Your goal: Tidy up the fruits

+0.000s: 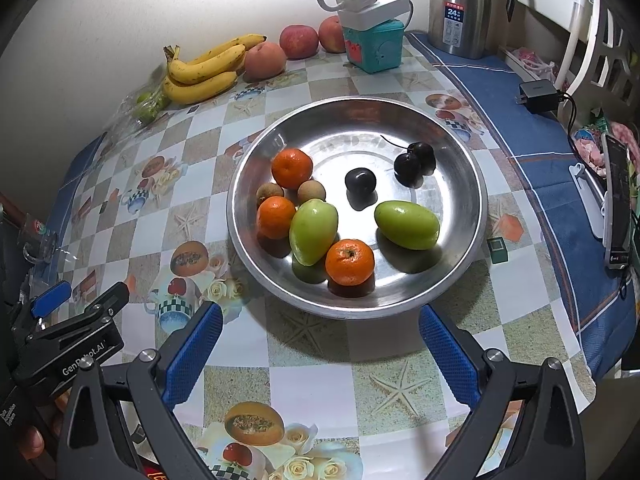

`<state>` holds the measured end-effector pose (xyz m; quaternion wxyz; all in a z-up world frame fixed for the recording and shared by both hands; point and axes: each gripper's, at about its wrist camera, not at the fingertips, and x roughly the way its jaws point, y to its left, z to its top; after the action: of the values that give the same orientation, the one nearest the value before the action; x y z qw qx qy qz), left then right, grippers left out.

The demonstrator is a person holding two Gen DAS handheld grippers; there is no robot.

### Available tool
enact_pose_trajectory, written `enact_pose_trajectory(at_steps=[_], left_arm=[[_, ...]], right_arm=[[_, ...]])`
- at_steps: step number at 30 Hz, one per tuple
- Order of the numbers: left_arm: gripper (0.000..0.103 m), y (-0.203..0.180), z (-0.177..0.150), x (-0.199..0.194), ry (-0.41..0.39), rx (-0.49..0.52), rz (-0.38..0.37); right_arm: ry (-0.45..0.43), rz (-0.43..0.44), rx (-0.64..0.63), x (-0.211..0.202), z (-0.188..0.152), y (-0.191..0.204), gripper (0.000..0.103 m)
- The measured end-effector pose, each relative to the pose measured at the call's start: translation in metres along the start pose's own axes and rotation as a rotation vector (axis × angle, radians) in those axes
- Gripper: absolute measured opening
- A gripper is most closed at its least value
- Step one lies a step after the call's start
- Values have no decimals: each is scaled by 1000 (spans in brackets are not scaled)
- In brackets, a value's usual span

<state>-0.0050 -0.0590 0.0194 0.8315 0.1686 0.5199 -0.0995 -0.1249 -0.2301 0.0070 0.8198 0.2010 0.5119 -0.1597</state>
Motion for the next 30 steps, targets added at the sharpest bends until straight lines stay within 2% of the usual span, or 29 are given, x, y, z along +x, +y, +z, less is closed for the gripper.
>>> enact_pose_trajectory(at_steps=[30], left_arm=[[89, 6, 1, 2, 5, -6, 15]], right_arm=[[36, 9, 3, 8, -1, 1, 99]])
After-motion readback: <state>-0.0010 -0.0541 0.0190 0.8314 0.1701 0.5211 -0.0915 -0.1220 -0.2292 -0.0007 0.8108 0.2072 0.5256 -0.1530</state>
